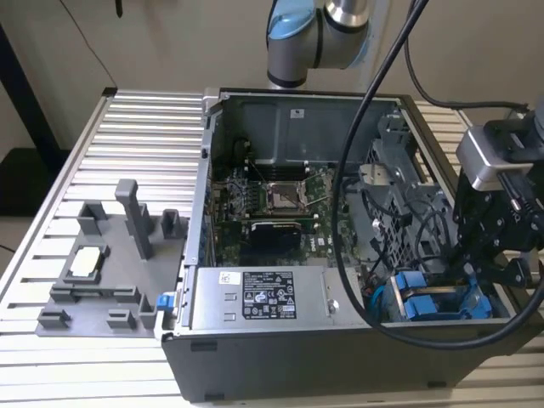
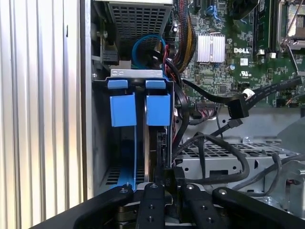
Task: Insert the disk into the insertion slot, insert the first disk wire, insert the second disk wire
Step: 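Insert the first disk wire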
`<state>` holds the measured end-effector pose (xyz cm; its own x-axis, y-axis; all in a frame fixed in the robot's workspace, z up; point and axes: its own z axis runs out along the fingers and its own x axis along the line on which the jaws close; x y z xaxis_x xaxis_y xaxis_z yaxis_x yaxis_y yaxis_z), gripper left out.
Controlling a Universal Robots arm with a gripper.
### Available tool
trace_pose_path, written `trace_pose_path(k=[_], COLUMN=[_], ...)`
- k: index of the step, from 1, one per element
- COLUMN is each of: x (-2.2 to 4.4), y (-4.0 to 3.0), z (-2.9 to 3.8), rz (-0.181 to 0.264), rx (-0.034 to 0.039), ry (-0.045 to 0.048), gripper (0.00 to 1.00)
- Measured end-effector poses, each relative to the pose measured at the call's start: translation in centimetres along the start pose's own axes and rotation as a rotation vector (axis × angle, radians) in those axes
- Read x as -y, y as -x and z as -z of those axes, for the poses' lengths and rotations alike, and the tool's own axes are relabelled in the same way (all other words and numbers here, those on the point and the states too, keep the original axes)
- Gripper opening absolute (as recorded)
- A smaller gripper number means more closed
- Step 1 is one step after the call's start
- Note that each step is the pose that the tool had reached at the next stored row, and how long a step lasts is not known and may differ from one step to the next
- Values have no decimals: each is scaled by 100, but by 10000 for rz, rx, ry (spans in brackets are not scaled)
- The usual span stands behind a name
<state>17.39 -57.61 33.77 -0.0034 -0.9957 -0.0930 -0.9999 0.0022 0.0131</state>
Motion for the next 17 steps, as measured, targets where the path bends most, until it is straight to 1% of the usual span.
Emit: trace_pose_path(k=[3,8,13,15,16,17], x=[-4,-8,-9,-8,-8,-9], y=[-1,-6,-6,-6,-6,-5], z=[-12,-61,-72,-76,-75,-65], rz=[-5,-15,-15,-16,-16,-16], rx=[1,-17,9,11,7,-3], ry=[-2,-3,-1,-2,-3,-3], gripper=[19,19,19,21,27,27])
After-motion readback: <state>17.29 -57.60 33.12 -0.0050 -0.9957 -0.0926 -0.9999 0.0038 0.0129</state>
